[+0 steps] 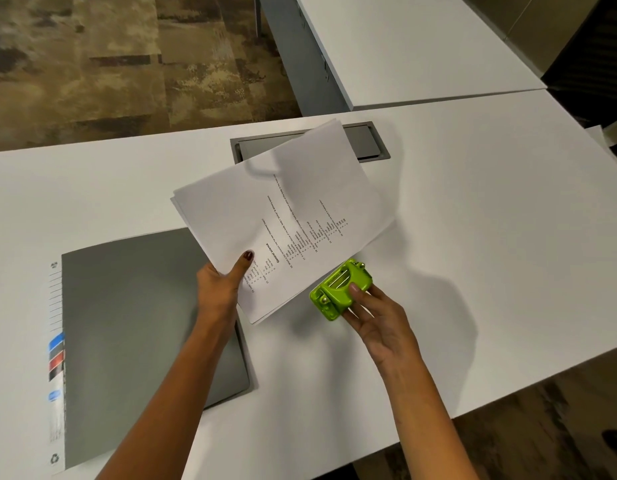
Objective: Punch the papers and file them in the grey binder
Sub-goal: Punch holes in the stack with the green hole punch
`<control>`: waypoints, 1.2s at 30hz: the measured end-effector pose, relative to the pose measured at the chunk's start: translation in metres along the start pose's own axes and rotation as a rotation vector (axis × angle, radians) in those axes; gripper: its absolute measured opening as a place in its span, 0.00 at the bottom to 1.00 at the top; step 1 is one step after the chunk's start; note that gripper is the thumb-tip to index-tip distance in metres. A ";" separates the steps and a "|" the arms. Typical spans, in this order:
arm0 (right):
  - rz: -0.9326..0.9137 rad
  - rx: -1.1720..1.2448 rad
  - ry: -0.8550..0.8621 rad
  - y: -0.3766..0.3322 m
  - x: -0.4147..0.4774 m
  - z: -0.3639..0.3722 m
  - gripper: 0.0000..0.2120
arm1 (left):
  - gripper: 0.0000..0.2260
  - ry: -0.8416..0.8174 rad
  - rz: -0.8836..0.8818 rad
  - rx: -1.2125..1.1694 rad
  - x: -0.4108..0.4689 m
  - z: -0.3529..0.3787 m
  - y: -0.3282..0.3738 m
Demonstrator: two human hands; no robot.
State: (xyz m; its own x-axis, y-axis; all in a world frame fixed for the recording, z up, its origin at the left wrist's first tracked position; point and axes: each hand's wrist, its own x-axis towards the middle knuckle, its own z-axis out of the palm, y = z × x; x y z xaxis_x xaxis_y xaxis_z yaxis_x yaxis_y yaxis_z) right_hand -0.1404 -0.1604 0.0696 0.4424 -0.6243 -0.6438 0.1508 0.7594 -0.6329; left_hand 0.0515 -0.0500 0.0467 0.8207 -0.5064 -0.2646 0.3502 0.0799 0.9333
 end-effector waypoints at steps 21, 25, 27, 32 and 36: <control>-0.062 0.092 -0.003 0.007 0.001 0.003 0.27 | 0.12 -0.047 -0.059 -0.034 -0.016 -0.003 -0.001; -0.076 0.085 -0.016 0.006 0.003 0.004 0.26 | 0.15 -0.048 -0.065 -0.043 -0.017 -0.003 -0.001; -0.088 0.077 -0.023 0.005 0.003 0.004 0.25 | 0.14 -0.046 -0.067 -0.041 -0.016 -0.003 -0.001; -0.107 0.051 -0.024 0.005 0.005 0.003 0.24 | 0.11 -0.040 -0.057 -0.030 -0.017 -0.003 -0.002; -0.125 0.051 -0.020 0.005 0.006 0.004 0.25 | 0.11 -0.033 -0.059 -0.029 -0.016 -0.002 -0.002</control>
State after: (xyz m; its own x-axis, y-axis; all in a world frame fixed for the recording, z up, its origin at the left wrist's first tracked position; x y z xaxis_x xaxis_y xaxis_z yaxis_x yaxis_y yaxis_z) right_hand -0.1335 -0.1593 0.0641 0.4349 -0.7111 -0.5525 0.2506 0.6849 -0.6842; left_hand 0.0383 -0.0402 0.0487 0.7835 -0.5385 -0.3101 0.4107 0.0741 0.9088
